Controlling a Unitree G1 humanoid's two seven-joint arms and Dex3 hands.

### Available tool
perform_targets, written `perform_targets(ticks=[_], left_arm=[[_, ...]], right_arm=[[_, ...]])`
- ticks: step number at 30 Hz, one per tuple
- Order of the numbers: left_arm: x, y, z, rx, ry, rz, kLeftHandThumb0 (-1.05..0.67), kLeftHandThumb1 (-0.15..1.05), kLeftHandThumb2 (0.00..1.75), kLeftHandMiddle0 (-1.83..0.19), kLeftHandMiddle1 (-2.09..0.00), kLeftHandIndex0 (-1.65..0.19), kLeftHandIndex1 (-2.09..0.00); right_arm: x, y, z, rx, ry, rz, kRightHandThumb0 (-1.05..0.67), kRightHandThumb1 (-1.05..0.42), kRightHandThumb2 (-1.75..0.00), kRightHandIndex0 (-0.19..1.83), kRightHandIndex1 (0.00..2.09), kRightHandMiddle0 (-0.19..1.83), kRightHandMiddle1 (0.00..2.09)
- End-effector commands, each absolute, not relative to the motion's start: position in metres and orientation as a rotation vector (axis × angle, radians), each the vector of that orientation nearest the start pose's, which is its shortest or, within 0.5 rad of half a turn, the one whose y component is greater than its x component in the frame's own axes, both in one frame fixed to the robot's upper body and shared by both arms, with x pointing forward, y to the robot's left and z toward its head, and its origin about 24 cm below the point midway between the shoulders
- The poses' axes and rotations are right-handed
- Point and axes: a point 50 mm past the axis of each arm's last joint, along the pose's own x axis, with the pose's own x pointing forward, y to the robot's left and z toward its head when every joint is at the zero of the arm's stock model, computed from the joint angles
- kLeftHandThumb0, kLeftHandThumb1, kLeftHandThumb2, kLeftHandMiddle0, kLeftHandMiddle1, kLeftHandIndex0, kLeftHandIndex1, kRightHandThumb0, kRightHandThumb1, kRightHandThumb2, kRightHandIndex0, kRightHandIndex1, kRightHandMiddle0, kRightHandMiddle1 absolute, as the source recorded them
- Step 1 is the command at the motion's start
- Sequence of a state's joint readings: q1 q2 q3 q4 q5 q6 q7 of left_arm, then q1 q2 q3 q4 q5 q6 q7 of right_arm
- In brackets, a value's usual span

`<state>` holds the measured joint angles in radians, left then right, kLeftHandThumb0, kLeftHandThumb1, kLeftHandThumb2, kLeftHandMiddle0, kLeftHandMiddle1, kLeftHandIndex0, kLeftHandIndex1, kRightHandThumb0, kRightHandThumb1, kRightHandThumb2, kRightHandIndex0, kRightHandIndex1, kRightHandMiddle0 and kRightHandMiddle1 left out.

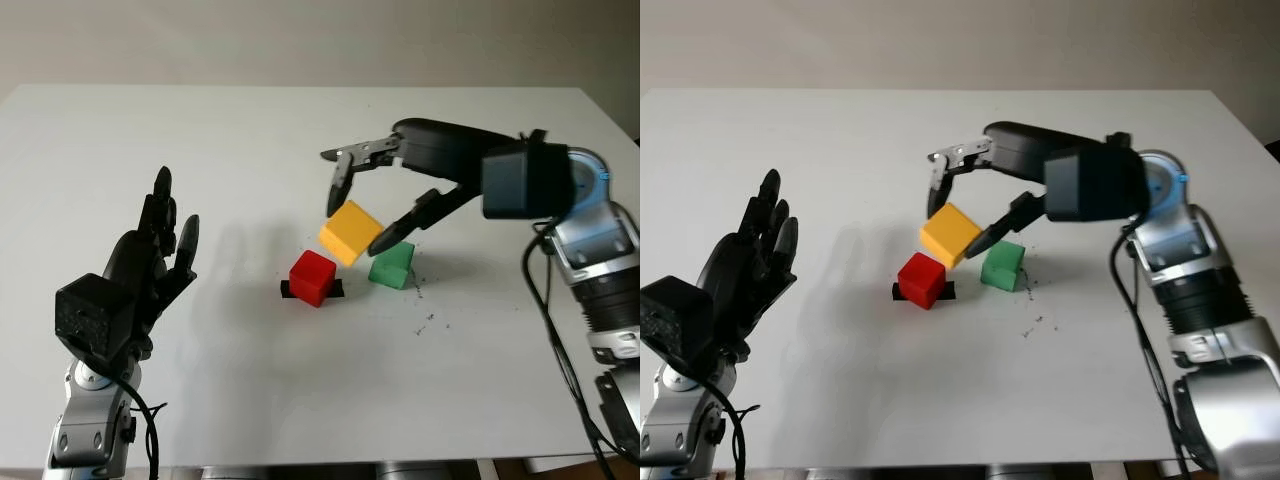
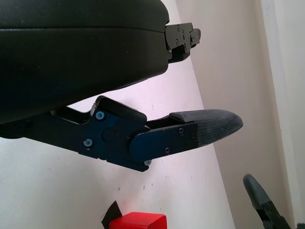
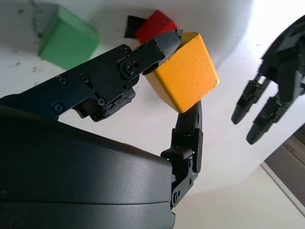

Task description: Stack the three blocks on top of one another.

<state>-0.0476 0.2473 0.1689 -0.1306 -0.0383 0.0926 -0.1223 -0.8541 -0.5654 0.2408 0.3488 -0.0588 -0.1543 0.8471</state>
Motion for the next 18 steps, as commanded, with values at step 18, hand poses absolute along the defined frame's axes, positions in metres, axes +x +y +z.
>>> perform_targets(ticks=[18], left_arm=[[0.259,0.222,0.097,0.212,-0.098,0.027,-0.78,1.05,0.61,0.15,-0.06,0.15,-0.06]], right_arm=[[0.372,-0.109,0.197,-0.949,-0.224,0.988,-0.45,-0.95,-0.05,0.16,0.05,0.4,1.4]])
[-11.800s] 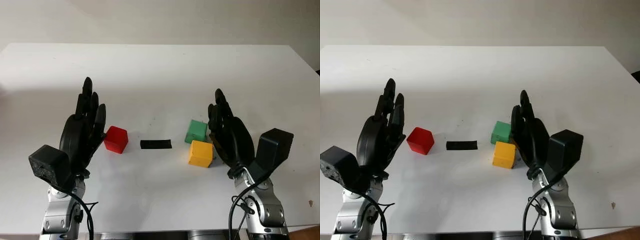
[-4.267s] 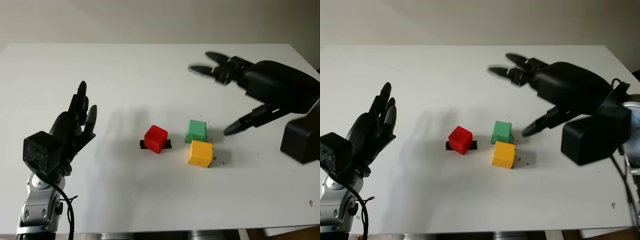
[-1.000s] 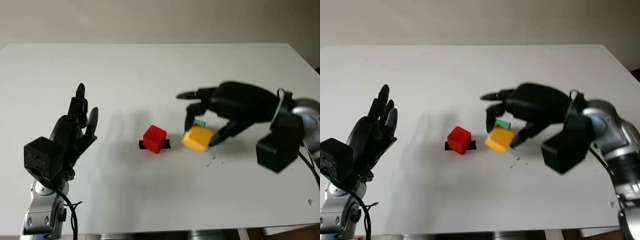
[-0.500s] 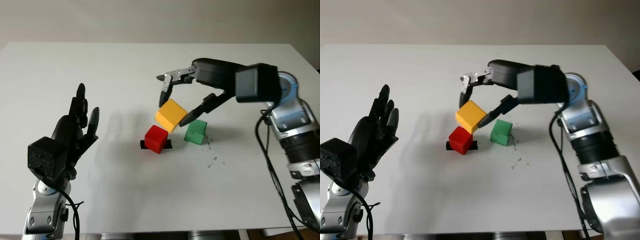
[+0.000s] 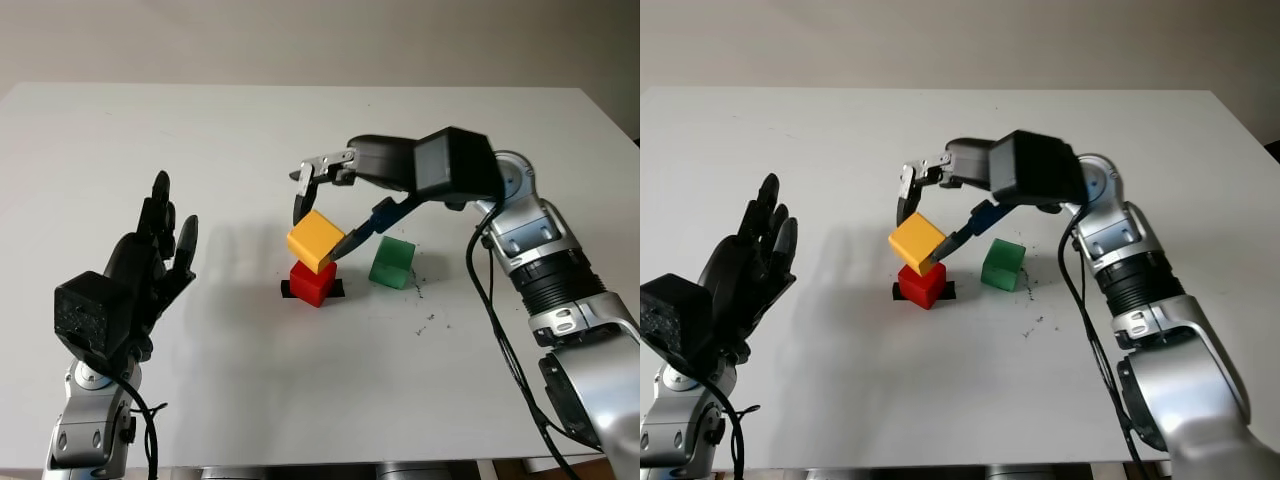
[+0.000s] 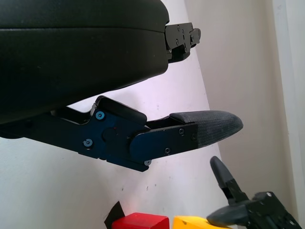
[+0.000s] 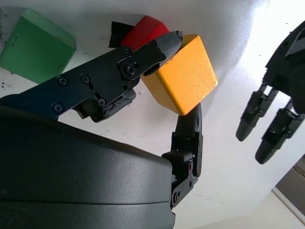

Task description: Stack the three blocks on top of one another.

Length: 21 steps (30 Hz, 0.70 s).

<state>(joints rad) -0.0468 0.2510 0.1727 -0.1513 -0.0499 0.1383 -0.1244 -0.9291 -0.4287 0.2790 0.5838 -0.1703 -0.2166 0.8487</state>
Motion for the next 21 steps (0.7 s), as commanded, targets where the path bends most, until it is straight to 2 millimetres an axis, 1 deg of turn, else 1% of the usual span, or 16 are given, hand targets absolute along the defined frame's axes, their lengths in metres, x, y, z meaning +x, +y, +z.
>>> perform_targets(ticks=[1,7,11,21], left_arm=[[0.259,0.223,0.097,0.213,-0.1,0.029,-0.77,1.05,0.61,0.15,-0.06,0.15,-0.06],[0.257,0.225,0.099,0.248,-0.102,0.029,-0.75,1.05,0.63,0.14,-0.06,0.14,-0.06],[0.257,0.225,0.1,0.254,-0.1,0.03,-0.78,1.05,0.63,0.15,-0.05,0.15,-0.05],[0.255,0.225,0.099,0.246,-0.092,0.032,-0.78,1.05,0.62,0.14,-0.05,0.14,-0.06]], right_arm=[[0.372,-0.109,0.195,-0.952,-0.222,0.99,-0.45,-0.95,-0.05,0.16,0.05,0.4,1.4],[0.376,-0.108,0.186,-0.938,-0.175,0.997,-0.45,-0.95,-0.06,0.14,0.04,0.39,1.4],[0.377,-0.109,0.181,-0.945,-0.161,1.004,-0.45,-0.96,-0.06,0.13,0.04,0.37,1.42],[0.377,-0.111,0.176,-0.944,-0.158,1.023,-0.46,-0.96,-0.05,0.13,0.05,0.36,1.46]])
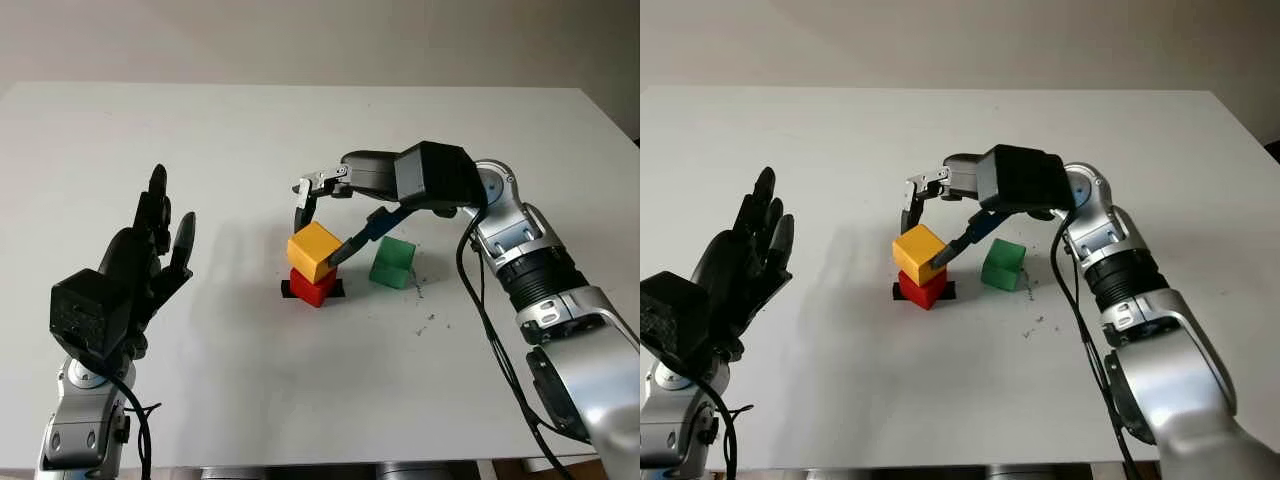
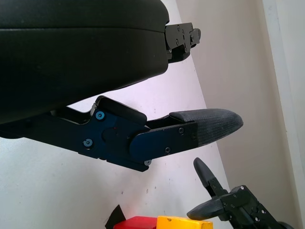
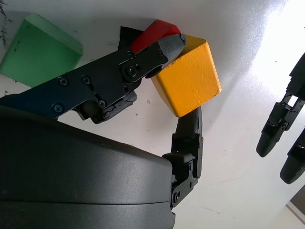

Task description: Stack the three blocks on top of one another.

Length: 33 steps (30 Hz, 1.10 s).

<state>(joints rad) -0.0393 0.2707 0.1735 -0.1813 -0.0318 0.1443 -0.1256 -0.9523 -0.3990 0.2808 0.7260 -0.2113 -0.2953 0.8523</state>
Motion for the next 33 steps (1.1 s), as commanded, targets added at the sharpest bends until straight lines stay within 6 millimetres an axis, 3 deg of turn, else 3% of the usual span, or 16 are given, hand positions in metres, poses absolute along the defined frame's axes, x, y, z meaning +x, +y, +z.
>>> perform_targets(ticks=[1,12,15,16,19,22,33], left_arm=[[0.255,0.225,0.099,0.245,-0.087,0.034,-0.79,1.05,0.62,0.14,-0.05,0.14,-0.06],[0.254,0.224,0.099,0.248,-0.089,0.035,-0.78,1.05,0.62,0.15,-0.05,0.15,-0.05],[0.254,0.225,0.099,0.244,-0.091,0.032,-0.79,1.05,0.62,0.15,-0.05,0.15,-0.05],[0.254,0.225,0.098,0.243,-0.092,0.031,-0.79,1.05,0.62,0.15,-0.05,0.15,-0.05],[0.253,0.225,0.098,0.238,-0.087,0.033,-0.79,1.05,0.61,0.15,-0.05,0.15,-0.05],[0.253,0.225,0.097,0.239,-0.077,0.038,-0.8,1.05,0.61,0.15,-0.05,0.14,-0.06],[0.253,0.225,0.099,0.263,-0.089,0.04,-0.8,1.05,0.6,0.14,-0.06,0.14,-0.06]], right_arm=[[0.377,-0.111,0.176,-0.945,-0.161,1.026,-0.46,-0.96,-0.05,0.13,0.05,0.36,1.46],[0.376,-0.114,0.177,-0.996,-0.167,1.023,-0.46,-0.94,-0.05,0.11,0.04,0.28,1.38],[0.375,-0.115,0.178,-1.035,-0.171,1.029,-0.53,-0.9,-0.05,0.03,0.03,0.12,1.11],[0.374,-0.115,0.178,-1.042,-0.17,1.03,-0.55,-0.89,-0.05,-0.01,0.03,0.11,0.92],[0.372,-0.116,0.179,-1.084,-0.179,1.037,-0.59,-0.86,-0.05,-0.11,0.03,0.05,0.62],[0.37,-0.116,0.181,-1.131,-0.194,1.039,-0.63,-0.85,-0.05,-0.18,0.03,0.02,0.41],[0.363,-0.124,0.186,-1.181,-0.251,1.035,-0.75,-0.84,-0.05,-0.19,0.0,-0.15,0.16]])
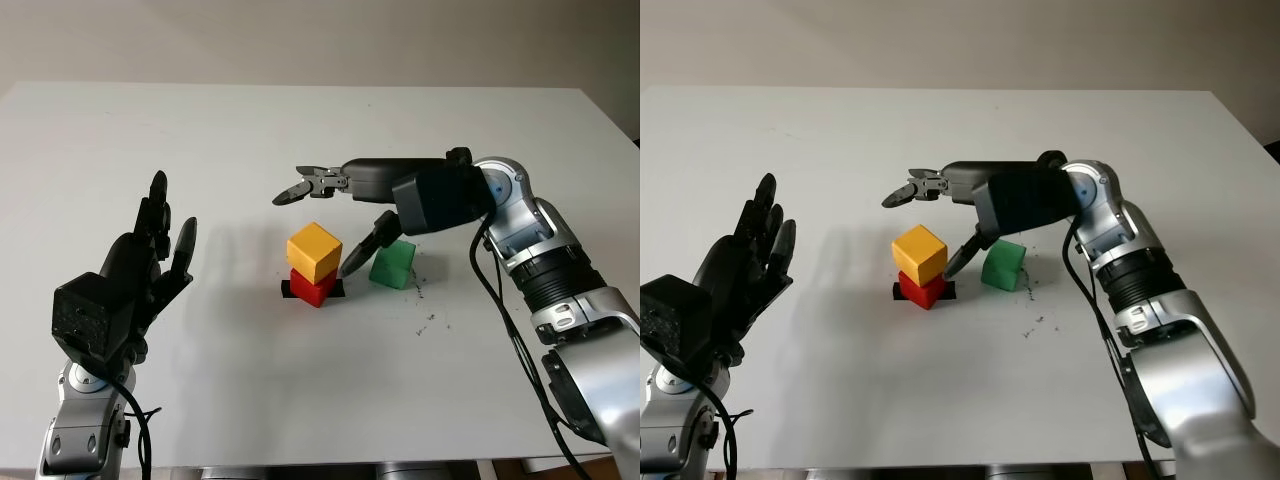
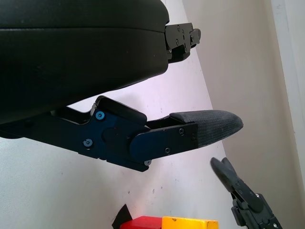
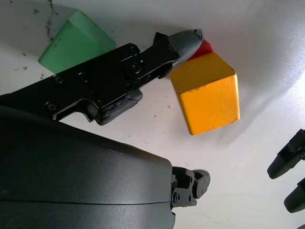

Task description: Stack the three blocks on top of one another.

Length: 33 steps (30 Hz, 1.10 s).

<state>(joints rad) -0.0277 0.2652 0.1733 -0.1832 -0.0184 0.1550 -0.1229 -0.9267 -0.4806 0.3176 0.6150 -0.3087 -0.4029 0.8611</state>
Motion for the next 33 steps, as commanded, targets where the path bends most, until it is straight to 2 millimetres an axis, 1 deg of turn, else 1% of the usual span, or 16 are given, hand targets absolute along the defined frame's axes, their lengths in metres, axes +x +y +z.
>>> perform_targets(ticks=[1,5,9,14,19,23,29,33], left_arm=[[0.253,0.225,0.099,0.266,-0.089,0.04,-0.8,1.05,0.61,0.14,-0.06,0.14,-0.06],[0.253,0.225,0.099,0.267,-0.093,0.037,-0.8,1.05,0.61,0.13,-0.06,0.14,-0.05],[0.252,0.227,0.099,0.267,-0.089,0.041,-0.8,1.05,0.62,0.14,-0.05,0.14,-0.05],[0.253,0.227,0.098,0.25,-0.09,0.034,-0.78,1.05,0.62,0.14,-0.05,0.14,-0.05],[0.254,0.227,0.097,0.239,-0.081,0.037,-0.79,1.05,0.6,0.14,-0.05,0.14,-0.06],[0.256,0.227,0.097,0.24,-0.084,0.027,-0.79,1.05,0.61,0.15,-0.05,0.14,-0.05],[0.258,0.226,0.098,0.243,-0.095,0.017,-0.78,1.05,0.62,0.16,-0.05,0.16,-0.05],[0.259,0.227,0.097,0.246,-0.101,0.017,-0.77,1.05,0.61,0.16,-0.05,0.16,-0.05]], right_arm=[[0.363,-0.126,0.188,-1.17,-0.263,1.032,-0.75,-0.84,-0.05,-0.19,0.0,-0.16,0.15],[0.361,-0.137,0.201,-1.174,-0.288,0.985,-0.74,-0.83,-0.05,-0.19,0.0,-0.13,0.15],[0.361,-0.155,0.219,-1.223,-0.265,0.894,-0.67,-0.84,-0.06,-0.19,0.0,-0.04,0.17],[0.359,-0.177,0.227,-1.325,-0.25,0.82,-0.61,-0.84,-0.05,-0.19,0.0,0.05,0.18],[0.354,-0.19,0.228,-1.413,-0.231,0.801,-0.58,-0.83,-0.05,-0.17,0.03,0.12,0.17],[0.35,-0.194,0.227,-1.509,-0.233,0.8,-0.54,-0.83,-0.05,-0.15,0.05,0.18,0.16],[0.348,-0.194,0.215,-1.601,-0.235,0.837,-0.55,-0.8,-0.05,-0.11,0.06,0.26,0.15],[0.347,-0.195,0.206,-1.631,-0.227,0.867,-0.54,-0.82,-0.06,-0.12,0.06,0.25,0.12]])
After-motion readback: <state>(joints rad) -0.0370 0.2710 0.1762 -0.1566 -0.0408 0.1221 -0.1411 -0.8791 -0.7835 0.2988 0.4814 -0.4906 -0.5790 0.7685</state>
